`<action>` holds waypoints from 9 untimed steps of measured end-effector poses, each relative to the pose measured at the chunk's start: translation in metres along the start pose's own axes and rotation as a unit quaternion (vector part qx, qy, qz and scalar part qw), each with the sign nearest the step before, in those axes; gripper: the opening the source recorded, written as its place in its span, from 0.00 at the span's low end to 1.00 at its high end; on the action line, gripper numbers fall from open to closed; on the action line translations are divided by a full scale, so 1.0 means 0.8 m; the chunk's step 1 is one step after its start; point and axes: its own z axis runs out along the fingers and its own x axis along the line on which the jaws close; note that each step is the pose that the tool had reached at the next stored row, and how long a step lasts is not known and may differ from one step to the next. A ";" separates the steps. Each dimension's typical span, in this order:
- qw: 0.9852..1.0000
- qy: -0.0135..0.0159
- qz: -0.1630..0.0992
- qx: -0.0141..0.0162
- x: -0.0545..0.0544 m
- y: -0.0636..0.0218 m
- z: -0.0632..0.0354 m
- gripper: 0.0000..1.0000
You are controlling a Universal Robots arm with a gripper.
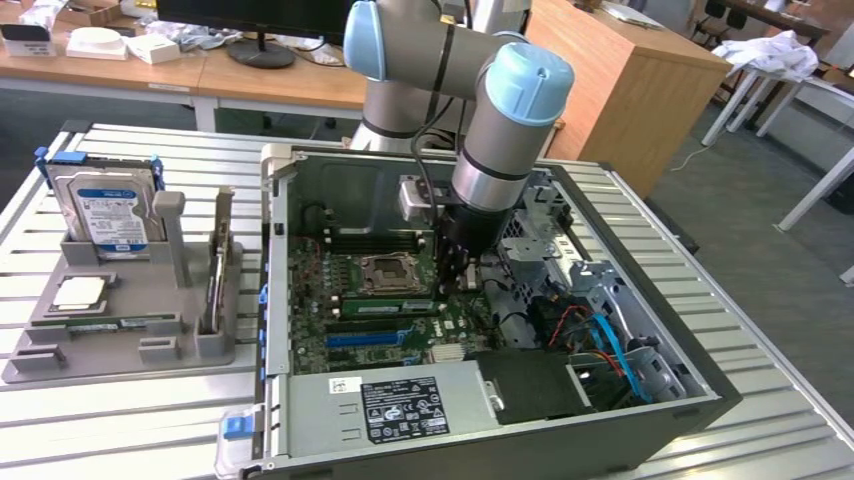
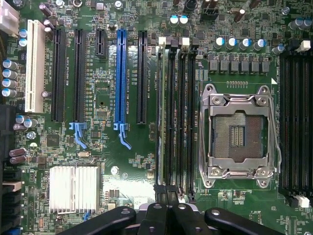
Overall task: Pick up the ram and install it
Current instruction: 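Press down the ram until it locks into place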
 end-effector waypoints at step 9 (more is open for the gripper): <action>1.000 0.000 0.000 0.000 0.000 0.000 -0.006 0.10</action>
